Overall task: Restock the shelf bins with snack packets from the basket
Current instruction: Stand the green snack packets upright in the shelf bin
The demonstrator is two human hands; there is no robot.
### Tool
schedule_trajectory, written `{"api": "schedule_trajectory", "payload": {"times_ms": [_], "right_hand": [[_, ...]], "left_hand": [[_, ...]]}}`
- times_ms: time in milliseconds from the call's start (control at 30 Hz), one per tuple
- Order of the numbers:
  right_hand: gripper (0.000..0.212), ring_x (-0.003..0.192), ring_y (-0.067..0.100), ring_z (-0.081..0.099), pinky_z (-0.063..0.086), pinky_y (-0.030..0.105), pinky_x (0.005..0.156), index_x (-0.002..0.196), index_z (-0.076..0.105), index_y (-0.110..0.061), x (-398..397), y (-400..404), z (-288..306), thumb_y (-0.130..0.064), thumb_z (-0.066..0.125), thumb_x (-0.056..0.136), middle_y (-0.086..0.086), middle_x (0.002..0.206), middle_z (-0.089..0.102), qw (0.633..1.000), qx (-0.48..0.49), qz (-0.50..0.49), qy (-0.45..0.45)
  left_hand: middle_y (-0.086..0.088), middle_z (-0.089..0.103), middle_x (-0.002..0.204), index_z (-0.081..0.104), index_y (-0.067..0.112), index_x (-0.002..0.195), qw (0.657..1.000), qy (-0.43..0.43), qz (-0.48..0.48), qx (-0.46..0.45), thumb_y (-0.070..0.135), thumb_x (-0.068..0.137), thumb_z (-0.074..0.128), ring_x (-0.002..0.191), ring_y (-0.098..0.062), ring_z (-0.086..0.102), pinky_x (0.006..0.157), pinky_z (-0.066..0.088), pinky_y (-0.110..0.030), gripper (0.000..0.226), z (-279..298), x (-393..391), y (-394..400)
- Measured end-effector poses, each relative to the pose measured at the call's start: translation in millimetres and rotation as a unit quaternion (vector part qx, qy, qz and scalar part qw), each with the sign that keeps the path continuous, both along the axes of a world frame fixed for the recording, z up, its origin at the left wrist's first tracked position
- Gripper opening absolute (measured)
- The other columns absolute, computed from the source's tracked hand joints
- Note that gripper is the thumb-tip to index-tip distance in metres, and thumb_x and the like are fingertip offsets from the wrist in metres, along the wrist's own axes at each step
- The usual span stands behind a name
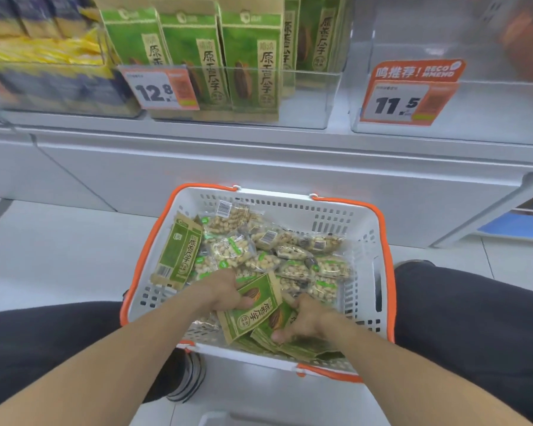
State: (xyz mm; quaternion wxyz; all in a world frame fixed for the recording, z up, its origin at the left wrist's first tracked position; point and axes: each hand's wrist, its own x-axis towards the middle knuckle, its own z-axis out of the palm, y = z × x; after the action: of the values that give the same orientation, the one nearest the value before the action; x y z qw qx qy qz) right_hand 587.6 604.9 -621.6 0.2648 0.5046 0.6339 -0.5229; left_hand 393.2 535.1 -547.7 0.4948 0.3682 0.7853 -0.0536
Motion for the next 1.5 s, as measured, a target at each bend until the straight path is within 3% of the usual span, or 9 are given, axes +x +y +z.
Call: {"api": "schedule_trajectory", "payload": {"times_ms": [100, 267, 467, 633, 833, 967, 1100, 1233, 1500], "right_hand": [[0.139, 0.138, 0.033, 0.041, 0.037, 0.046, 0.113, 0.146, 0.032, -0.011, -5.9, 0.3, 8.2, -0.059, 0.093, 0.031, 0.01, 0.149, 0.045, 0.999, 0.021, -0.029, -0.01], [0.114, 0.094, 0.029, 0.072, 0.062, 0.042, 0.075, 0.133, 0.047, 0.001, -7.7, 37.6, 37.7, -0.027, 0.1, 0.036, 0.019, 0.124, 0.066, 0.986, -0.054, -0.149, 0.053], [0.036, 0.091, 0.027, 0.074, 0.061, 0.037, 0.075, 0.112, 0.065, -0.001, -28.5, 108.5, 171.9, -0.004, 0.08, 0.079, 0.016, 0.102, 0.076, 0.982, -0.04, -0.024, 0.182], [0.041, 0.088, 0.025, 0.074, 0.059, 0.029, 0.069, 0.108, 0.067, 0.0, -43.3, 137.2, 305.3, -0.003, 0.08, 0.07, 0.017, 0.101, 0.075, 0.938, 0.061, 0.01, 0.34], [0.045, 0.076, 0.01, 0.072, 0.053, 0.02, 0.064, 0.097, 0.07, -0.008, -45.1, 135.5, 327.3, -0.025, 0.09, 0.06, 0.002, 0.084, 0.077, 0.86, 0.293, -0.043, 0.414], [0.066, 0.099, 0.008, 0.067, 0.059, 0.033, 0.08, 0.099, 0.069, -0.033, -51.1, 137.8, 304.2, -0.063, 0.091, 0.044, -0.005, 0.109, 0.067, 0.861, 0.326, -0.002, 0.39], [0.096, 0.104, 0.002, 0.066, 0.056, 0.02, 0.083, 0.13, 0.048, -0.033, -53.0, 146.6, 308.4, -0.034, 0.097, 0.048, -0.014, 0.127, 0.06, 0.878, 0.273, 0.018, 0.393], [0.061, 0.091, 0.011, 0.073, 0.058, 0.027, 0.075, 0.107, 0.064, -0.019, -45.2, 150.7, 323.7, -0.011, 0.096, 0.056, -0.004, 0.1, 0.075, 0.872, 0.251, 0.084, 0.411], [0.043, 0.078, -0.01, 0.062, 0.046, 0.005, 0.067, 0.095, 0.062, -0.024, -20.9, 153.4, 375.9, -0.024, 0.091, 0.064, -0.024, 0.084, 0.065, 0.638, 0.648, 0.06, 0.411]], "left_hand": [[-0.006, 0.064, 0.114, 0.058, 0.007, 0.119, 0.996, 0.032, -0.082, -0.029, 0.043, 0.088, 0.07, 0.104, -0.02, 0.061, 0.088, 0.049, -0.029, 0.048, 23.2, -8.1, 4.3], [0.0, 0.055, 0.133, 0.055, 0.016, 0.135, 0.989, 0.012, -0.147, -0.029, 0.044, 0.085, 0.072, 0.12, -0.024, 0.054, 0.102, 0.047, -0.04, 0.059, 99.9, -42.7, 22.0], [-0.009, 0.074, 0.091, 0.065, 0.011, 0.104, 0.986, -0.007, -0.038, 0.161, 0.025, 0.087, 0.075, 0.08, -0.024, 0.073, 0.07, 0.058, -0.034, 0.024, 192.1, -84.7, 46.5], [-0.012, 0.075, 0.1, 0.061, 0.004, 0.113, 0.926, -0.192, 0.085, 0.313, 0.013, 0.091, 0.067, 0.092, -0.028, 0.072, 0.085, 0.058, -0.049, 0.025, 205.2, -79.5, 55.5], [-0.002, 0.069, 0.125, 0.057, 0.014, 0.133, 0.841, -0.381, 0.149, 0.353, 0.047, 0.094, 0.054, 0.113, -0.014, 0.066, 0.088, 0.055, -0.03, 0.051, 220.0, -49.7, 64.5], [-0.013, 0.071, 0.117, 0.048, 0.008, 0.131, 0.858, -0.339, 0.104, 0.371, 0.024, 0.075, 0.084, 0.108, -0.029, 0.069, 0.09, 0.057, -0.046, 0.068, 209.5, -46.8, 62.6], [-0.016, 0.068, 0.122, 0.046, 0.009, 0.132, 0.86, -0.352, 0.06, 0.365, 0.004, 0.084, 0.076, 0.114, -0.034, 0.065, 0.096, 0.052, -0.054, 0.056, 210.7, -54.0, 65.8], [-0.01, 0.072, 0.115, 0.055, 0.01, 0.125, 0.854, -0.315, 0.024, 0.413, 0.01, 0.085, 0.071, 0.107, -0.026, 0.069, 0.09, 0.057, -0.043, 0.043, 217.0, -54.4, 72.5], [0.024, 0.051, 0.133, 0.048, 0.034, 0.137, 0.756, 0.087, -0.032, 0.648, 0.041, 0.09, 0.059, 0.126, 0.009, 0.044, 0.104, 0.036, -0.013, 0.048, 218.4, -69.3, 92.9]]}}
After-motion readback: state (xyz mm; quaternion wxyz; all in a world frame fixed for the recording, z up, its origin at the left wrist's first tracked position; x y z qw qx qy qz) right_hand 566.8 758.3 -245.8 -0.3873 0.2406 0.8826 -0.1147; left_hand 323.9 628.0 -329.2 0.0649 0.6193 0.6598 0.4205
